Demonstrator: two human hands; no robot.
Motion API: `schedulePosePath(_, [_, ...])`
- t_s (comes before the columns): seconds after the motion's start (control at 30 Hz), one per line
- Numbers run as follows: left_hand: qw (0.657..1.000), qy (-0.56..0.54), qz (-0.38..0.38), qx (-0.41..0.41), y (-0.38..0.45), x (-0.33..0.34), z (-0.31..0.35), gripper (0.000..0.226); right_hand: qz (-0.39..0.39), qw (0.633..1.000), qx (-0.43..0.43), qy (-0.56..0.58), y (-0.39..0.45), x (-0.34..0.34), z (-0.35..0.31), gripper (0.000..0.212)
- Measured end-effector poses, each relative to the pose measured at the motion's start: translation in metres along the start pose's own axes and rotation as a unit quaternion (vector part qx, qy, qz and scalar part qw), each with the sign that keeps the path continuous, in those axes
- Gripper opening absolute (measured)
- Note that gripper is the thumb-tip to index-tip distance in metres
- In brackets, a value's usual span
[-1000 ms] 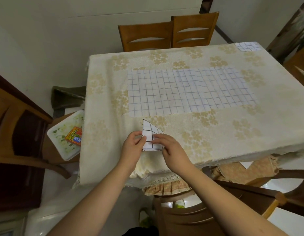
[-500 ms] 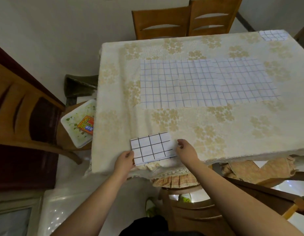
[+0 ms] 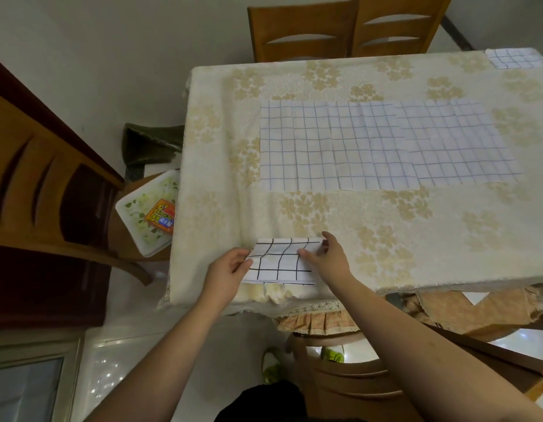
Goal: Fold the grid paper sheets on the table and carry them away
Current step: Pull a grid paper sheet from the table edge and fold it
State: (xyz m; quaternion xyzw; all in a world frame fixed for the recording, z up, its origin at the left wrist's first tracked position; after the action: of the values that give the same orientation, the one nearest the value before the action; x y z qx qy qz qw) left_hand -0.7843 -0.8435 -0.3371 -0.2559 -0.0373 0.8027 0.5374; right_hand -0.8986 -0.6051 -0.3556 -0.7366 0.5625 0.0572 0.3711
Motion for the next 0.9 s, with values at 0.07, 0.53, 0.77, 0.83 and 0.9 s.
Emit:
schedulePosePath(0.07, [1.000,-0.022,-0.009,-0.003,-0.001,-0.004,0.001,0.016,-0.023,0.998,-0.012,0.062,-0.002,0.000,-0.006,0.096])
schedulePosePath(0.53, [0.983,-0.099,-0.001,-0.155,-0.004,0.006,-0.046,0.016,-0.161,0.942,0.142,0.256,-0.010,0.022,0.032,0.025])
schedulePosePath(0.77, [0.988,-0.064,0.008,-0.141,0.001,0.004,-0.046,0.013,-0.177,0.917,0.173,0.314,-0.022,0.030,0.036,0.021])
schedulePosePath(0.83, [0.980,-0.123,0.008,-0.154,-0.002,0.005,-0.042,0.013,-0.182,0.919,0.165,0.308,-0.026,0.029,0.035,0.021])
schedulePosePath(0.9, [0.977,-0.148,0.007,-0.155,-0.004,0.004,-0.039,0.013,-0.170,0.934,0.149,0.278,-0.029,0.023,0.033,0.023])
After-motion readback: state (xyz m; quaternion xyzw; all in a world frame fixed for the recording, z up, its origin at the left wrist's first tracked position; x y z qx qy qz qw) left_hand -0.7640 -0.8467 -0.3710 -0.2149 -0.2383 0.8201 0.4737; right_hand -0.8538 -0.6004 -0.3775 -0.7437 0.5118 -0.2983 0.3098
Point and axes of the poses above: each hand's wrist, its own y-axis towards the middle knuckle, its own x-axis out of the palm, z = x × y, the point moved 8 cm from there along y, towards the middle knuckle, and after that the axes turned 1 degree about x, right-handed, at the moved point
